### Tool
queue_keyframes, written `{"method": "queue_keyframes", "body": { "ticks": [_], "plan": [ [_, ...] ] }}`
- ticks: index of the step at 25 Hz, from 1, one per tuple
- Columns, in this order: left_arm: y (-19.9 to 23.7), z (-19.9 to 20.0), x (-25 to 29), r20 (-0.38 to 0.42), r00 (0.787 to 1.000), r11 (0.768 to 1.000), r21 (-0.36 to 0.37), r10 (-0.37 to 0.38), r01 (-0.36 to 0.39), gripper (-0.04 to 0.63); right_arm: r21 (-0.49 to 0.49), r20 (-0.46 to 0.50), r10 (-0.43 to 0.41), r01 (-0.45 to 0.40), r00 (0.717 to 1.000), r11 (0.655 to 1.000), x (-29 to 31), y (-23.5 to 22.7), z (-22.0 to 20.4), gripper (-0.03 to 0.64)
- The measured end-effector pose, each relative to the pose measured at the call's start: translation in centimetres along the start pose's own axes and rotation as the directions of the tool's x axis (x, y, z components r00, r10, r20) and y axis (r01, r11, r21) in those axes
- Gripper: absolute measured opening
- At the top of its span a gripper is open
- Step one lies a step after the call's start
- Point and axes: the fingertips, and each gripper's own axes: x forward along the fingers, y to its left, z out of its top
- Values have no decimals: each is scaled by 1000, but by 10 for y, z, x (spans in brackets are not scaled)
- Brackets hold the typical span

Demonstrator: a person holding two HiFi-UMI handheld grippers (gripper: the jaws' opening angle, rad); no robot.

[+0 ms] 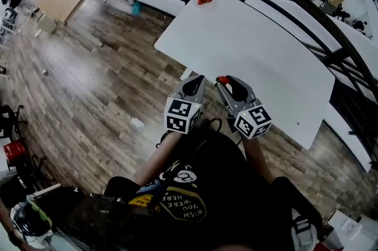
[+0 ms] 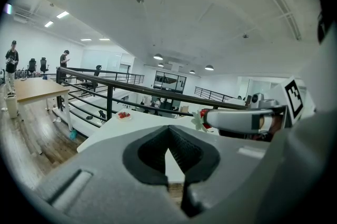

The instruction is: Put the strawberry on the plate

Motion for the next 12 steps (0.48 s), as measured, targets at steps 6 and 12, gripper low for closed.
{"method": "queue_keyframes", "body": {
  "ticks": [6, 12],
  "plan": [
    [19, 17, 12, 2, 1000, 1000, -1, -20, 20, 5, 7, -3, -21, 21, 1000, 1000, 22, -6, 7, 139],
    [39, 25, 11, -9, 998, 998, 11, -62, 63, 5, -1, 2, -43, 43, 999, 999, 45, 3, 17, 138]
  ]
}}
